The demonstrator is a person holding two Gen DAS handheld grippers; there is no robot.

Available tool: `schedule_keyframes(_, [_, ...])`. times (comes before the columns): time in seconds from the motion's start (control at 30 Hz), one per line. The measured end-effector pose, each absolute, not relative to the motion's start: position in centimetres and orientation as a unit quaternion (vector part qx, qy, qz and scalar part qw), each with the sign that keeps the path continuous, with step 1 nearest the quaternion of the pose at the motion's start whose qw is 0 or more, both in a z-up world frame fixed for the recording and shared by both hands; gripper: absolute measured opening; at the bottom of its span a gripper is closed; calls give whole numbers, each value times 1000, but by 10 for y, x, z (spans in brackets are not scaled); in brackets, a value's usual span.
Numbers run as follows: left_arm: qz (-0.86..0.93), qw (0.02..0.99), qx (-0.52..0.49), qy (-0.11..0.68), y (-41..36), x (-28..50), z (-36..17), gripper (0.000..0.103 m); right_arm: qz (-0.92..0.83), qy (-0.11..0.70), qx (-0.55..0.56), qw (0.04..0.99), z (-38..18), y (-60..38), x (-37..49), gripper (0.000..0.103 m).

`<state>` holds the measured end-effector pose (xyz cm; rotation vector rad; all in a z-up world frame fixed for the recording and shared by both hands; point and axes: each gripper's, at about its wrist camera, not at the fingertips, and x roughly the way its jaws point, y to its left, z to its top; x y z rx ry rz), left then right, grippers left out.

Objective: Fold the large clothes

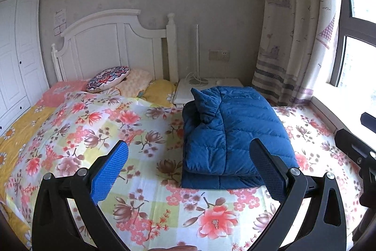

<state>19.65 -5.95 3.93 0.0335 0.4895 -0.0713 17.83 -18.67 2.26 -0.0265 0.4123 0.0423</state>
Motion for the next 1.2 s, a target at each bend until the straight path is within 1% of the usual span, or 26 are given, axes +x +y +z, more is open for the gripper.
schedule_keyframes(0.67, [-27, 970, 33, 241, -66, 201, 38, 99, 26, 236, -17, 971, 2, -186, 197, 101])
schedule_keyframes(1.2, [-24, 968, 35, 247, -64, 202, 34, 99, 30, 243, -14, 969, -5, -183, 201, 101])
